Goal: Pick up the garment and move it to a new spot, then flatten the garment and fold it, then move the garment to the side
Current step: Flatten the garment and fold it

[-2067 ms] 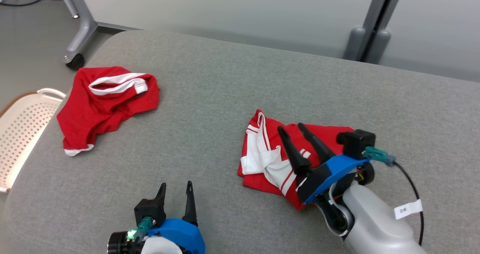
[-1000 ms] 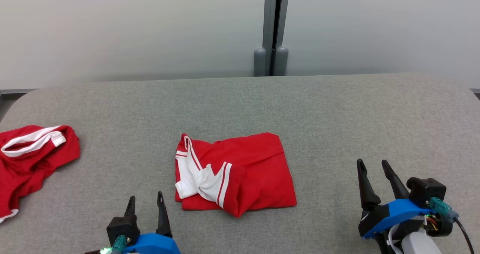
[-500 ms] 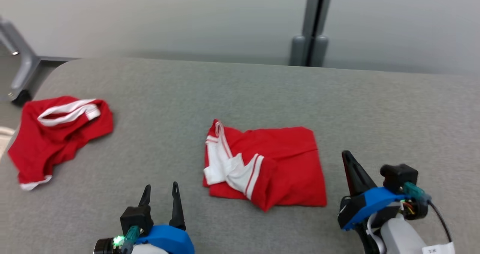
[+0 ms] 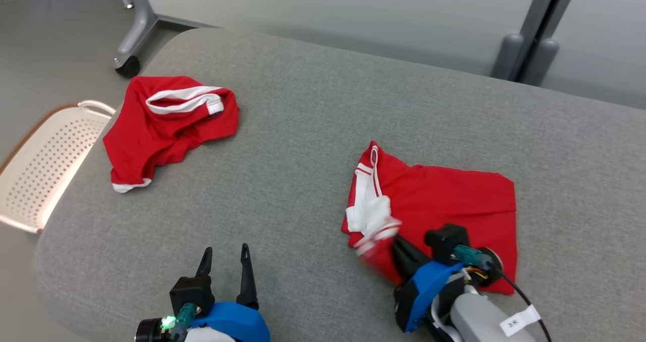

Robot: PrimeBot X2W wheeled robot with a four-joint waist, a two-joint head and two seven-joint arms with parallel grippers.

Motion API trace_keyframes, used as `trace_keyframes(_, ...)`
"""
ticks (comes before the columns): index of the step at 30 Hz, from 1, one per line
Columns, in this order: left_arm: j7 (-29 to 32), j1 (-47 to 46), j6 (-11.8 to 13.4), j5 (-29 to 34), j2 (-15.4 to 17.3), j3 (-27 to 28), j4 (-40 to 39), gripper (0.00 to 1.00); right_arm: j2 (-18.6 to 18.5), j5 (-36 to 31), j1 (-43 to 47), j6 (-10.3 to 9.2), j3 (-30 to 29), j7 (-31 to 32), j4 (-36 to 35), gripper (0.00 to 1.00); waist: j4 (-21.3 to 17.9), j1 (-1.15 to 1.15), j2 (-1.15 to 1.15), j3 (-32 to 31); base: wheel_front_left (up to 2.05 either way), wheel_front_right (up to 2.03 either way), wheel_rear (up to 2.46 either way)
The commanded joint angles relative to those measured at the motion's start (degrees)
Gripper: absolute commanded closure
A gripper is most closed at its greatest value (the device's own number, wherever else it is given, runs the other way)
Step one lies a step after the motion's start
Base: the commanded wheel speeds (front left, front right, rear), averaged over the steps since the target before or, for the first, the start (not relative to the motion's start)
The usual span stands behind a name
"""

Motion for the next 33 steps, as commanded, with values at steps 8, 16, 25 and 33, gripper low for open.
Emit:
trace_keyframes(8,-0.3,-1.2,0.7,-0.8,-0.1,-1.0,-1.1,0.00,-0.3,6.7,-3.9,0.01,11.8,-0.2,-1.6,1.00,0.7,0.00,0.00,0.7,0.00,0.00,0.00)
trace_keyframes(16,-0.3,-1.7,0.5,0.1,-0.1,-0.1,-1.6,0.00,-0.9,5.4,-2.9,0.01,3.9,-0.2,-4.6,1.00,-4.5,0.00,0.00,-0.4,0.00,0.00,0.00)
trace_keyframes(25,-0.3,-1.4,0.1,2.0,0.0,2.7,-1.3,0.00,-1.4,-2.6,4.3,0.01,-16.7,-0.2,-9.5,0.53,-12.5,0.00,0.00,-2.5,0.00,0.00,0.00)
trace_keyframes(33,-0.3,0.4,-0.1,3.6,0.0,6.0,-1.0,0.00,-0.5,-8.5,9.1,0.01,-25.9,-0.2,-11.4,0.00,-17.9,0.00,0.00,-4.2,0.00,0.00,0.00)
